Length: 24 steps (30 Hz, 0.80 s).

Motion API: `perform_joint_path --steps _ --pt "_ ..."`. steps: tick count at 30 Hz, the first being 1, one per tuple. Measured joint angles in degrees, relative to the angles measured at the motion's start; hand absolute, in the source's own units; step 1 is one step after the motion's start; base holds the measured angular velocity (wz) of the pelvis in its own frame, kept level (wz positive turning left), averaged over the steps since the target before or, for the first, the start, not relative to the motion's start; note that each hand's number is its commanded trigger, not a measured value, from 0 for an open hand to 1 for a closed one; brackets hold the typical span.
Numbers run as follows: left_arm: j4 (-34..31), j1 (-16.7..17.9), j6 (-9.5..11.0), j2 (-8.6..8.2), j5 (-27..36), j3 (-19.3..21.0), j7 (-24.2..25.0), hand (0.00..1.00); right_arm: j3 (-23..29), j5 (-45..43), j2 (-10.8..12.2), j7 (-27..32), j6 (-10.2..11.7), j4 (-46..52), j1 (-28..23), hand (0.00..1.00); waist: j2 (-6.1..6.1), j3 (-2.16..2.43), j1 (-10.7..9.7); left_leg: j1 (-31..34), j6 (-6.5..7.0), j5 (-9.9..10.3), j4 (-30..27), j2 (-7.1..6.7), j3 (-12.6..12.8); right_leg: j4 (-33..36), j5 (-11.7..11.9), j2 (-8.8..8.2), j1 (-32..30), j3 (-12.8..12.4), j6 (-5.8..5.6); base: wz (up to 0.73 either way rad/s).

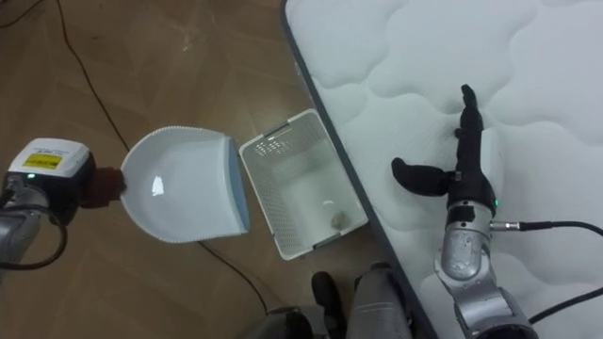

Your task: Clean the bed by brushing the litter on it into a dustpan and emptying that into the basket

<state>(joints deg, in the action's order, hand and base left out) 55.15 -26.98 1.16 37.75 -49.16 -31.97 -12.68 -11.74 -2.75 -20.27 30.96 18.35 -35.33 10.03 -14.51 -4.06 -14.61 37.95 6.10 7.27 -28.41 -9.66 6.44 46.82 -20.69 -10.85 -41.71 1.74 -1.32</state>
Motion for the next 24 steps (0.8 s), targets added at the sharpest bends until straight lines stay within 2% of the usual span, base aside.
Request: perform_joint_path --steps 6,11,16,17,18,23,24 --pt "0.0 -0.33 0.0 0.14 -0.3 0.0 -0.02 1.0 -0.01 0.06 0.07 0.0 0.37 0.0 -0.04 0.0 0.0 0.0 -0.39 0.0 0.0 0.01 -0.24 -0.01 0.06 -0.04 -0.06 -0.01 0.03 -0.03 -0.01 0.0" --pt "0.22 -0.58 0.03 0.16 1.82 -0.05 -1.01 1.0 -0.5 0.93 0.08 0.14 0.38 -0.13 -0.55 0.0 0.04 -0.02 -0.45 -1.07 -0.01 0.01 0.24 0.08 0.08 -0.2 -0.17 0.21 1.24 -0.13 0.09 0.01" --pt "-0.07 -0.58 1.62 0.15 5.78 0.18 -3.05 1.0 -0.43 3.78 0.04 0.2 0.64 -0.53 -1.07 0.0 0.31 -0.21 0.09 -2.85 0.11 0.23 0.51 0.85 1.39 -0.84 -0.37 0.48 3.1 0.04 0.15 0.0" --pt "-0.22 -0.58 1.83 0.15 5.78 0.34 -3.06 1.0 -0.43 4.0 0.04 0.19 0.74 -0.61 -1.14 0.0 0.44 -0.28 0.16 -3.07 0.1 0.3 0.28 0.91 1.39 -0.93 -0.36 0.55 3.33 0.04 0.15 -0.09" --pt "-1.06 -0.58 2.1 0.14 5.78 0.76 -3.34 1.0 -0.36 5.01 0.04 0.18 1.06 -0.7 -1.27 0.0 0.79 -0.54 0.39 -3.43 0.05 0.58 -0.08 1.08 1.49 -0.99 -0.37 0.74 3.71 -0.16 0.15 -0.11" --pt "-5.55 1.28 4.82 -0.04 6.95 4.01 -5.64 1.0 0.06 4.83 0.07 -0.01 1.11 -0.73 -1.47 0.0 1.91 -0.3 1.08 -3.81 0.03 1.74 -1.19 2.01 2.19 -1.52 -0.08 1.89 4.05 -1.97 0.18 -0.21" --pt "-7.64 2.34 5.4 -0.12 6.97 5.25 -6.42 1.0 0.2 5.13 0.09 0.0 1.11 -1.06 -1.69 0.0 2.71 -0.25 2.02 -4.38 -0.16 2.07 -1.19 2.42 2.37 -2.08 0.26 2.74 4.07 -3.53 0.21 -0.63"
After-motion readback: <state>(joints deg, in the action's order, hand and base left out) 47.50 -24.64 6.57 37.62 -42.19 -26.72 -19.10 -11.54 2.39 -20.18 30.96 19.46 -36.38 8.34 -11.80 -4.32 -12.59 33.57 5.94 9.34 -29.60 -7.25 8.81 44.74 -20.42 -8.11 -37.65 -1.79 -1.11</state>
